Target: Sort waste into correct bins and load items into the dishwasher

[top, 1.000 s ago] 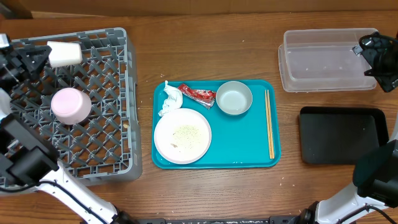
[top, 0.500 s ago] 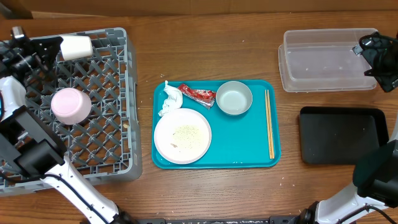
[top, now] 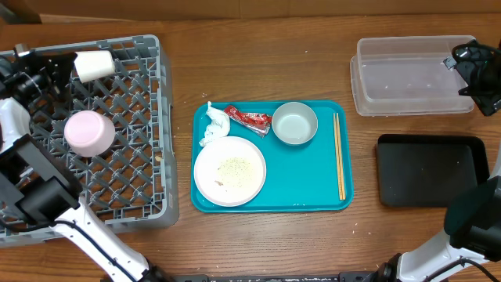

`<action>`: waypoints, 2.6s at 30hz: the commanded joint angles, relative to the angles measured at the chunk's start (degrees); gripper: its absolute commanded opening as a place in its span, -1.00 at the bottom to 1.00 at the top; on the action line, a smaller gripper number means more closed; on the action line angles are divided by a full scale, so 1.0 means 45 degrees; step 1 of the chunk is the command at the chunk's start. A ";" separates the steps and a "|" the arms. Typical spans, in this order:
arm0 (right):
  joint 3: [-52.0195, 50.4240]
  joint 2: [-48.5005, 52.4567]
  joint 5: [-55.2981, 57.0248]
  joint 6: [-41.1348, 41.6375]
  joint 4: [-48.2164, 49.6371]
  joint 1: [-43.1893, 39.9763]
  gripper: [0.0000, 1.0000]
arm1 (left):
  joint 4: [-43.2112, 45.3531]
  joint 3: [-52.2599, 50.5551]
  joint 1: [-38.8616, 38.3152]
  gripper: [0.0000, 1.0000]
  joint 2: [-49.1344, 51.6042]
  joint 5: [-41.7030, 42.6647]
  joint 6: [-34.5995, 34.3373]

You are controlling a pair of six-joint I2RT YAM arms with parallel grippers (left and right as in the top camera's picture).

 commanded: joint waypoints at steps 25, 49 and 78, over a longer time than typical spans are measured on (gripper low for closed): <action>0.0044 -0.0010 0.0087 0.0078 0.0029 -0.0015 0.99 | 0.0005 -0.0369 0.2089 -0.20 -0.0189 0.2186 0.1719; 0.0044 -0.0010 0.0087 0.0078 0.0029 -0.0015 0.99 | -0.5003 -0.0369 -0.4163 -0.92 -0.5153 -1.4338 1.1982; 0.0044 -0.0010 0.0087 0.0078 0.0034 -0.0015 0.99 | -0.4347 -0.0374 -0.4974 -0.89 -0.1904 -1.9351 1.2546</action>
